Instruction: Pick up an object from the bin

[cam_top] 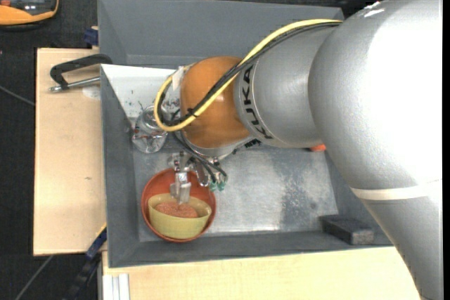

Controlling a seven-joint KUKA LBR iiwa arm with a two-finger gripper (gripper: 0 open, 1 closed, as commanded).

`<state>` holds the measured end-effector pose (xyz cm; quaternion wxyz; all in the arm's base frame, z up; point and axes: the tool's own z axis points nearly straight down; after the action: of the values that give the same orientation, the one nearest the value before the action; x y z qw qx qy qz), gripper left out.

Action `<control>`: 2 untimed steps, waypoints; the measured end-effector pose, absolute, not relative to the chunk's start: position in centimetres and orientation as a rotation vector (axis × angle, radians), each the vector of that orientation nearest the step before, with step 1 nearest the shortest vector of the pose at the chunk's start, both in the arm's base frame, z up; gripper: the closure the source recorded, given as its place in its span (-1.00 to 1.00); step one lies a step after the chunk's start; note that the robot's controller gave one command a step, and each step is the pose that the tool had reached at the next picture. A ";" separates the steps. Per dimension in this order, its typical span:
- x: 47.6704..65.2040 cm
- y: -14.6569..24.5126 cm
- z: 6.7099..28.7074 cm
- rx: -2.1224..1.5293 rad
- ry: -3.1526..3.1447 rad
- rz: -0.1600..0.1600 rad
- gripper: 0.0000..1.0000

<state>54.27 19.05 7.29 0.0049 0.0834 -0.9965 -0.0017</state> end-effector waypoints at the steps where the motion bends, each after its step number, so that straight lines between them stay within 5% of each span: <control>1: 54.3 19.0 7.3 0.261 -3.121 -0.005 1.00; 2: 54.2 18.9 7.1 0.262 -3.119 -0.001 -1.00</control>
Offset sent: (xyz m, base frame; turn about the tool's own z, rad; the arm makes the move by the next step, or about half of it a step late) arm 0.0000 0.0000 0.0000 0.0000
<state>54.21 18.90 7.13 0.0057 0.0837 -0.9965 -0.0003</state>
